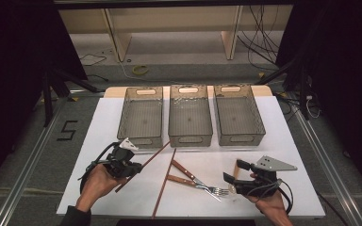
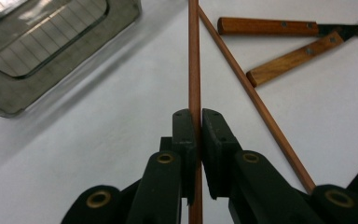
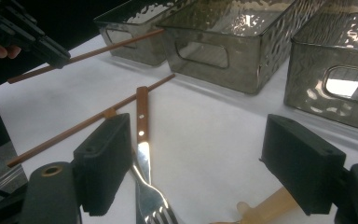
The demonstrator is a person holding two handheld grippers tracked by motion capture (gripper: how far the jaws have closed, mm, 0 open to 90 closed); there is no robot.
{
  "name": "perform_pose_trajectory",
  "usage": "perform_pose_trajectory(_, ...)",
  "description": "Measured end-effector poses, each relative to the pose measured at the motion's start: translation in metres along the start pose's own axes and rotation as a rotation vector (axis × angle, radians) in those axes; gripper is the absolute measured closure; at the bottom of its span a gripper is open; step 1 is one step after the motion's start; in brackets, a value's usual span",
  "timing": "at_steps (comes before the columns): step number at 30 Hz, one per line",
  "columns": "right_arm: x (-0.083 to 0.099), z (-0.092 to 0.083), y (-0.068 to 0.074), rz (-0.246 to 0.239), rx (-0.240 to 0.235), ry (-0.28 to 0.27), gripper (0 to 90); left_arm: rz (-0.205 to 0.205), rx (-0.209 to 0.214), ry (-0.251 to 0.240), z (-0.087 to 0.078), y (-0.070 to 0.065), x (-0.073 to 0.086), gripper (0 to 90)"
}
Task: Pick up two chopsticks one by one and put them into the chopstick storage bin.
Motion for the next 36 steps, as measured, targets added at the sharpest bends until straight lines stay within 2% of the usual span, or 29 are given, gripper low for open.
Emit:
perform_pose_trajectory(2,0.0,0.0,0.0,0.001,0.0,0.001,25.0,0.006,0.012,0.009,0.0,-0.002,0.001,84.0)
perform_pose_trajectory(8,0.001,0.001,0.0,0.001,0.0,0.003,25.1,0.013,0.032,-0.011,-0.007,-0.006,-0.002,84.0)
perform_pose_trajectory(12,0.0,0.0,0.0,0.002,0.0,0.001,25.0,0.023,0.03,-0.03,-0.013,-0.006,-0.006,83.9)
perform_pose_trajectory(16,0.0,0.001,0.0,0.0,0.0,0.0,25.0,0.015,0.021,-0.052,-0.017,-0.003,-0.013,83.9)
perform_pose_trajectory(23,0.0,0.0,0.0,0.002,-0.003,0.001,25.0,-0.015,0.004,-0.092,-0.022,0.011,-0.028,83.9)
perform_pose_trajectory(36,0.0,0.0,0.0,0.006,-0.004,-0.001,25.1,-0.08,-0.041,-0.148,-0.023,0.049,-0.062,83.9)
Point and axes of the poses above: each handheld gripper's, and its own axes: z roughly forward along the jaws, x roughly out of its underside, y roughly to its left, the point moved 7 cm from there along z, roughly forward along the jaws, and after that the axes turned 2 degrees about -x, right-handed, at the moved point
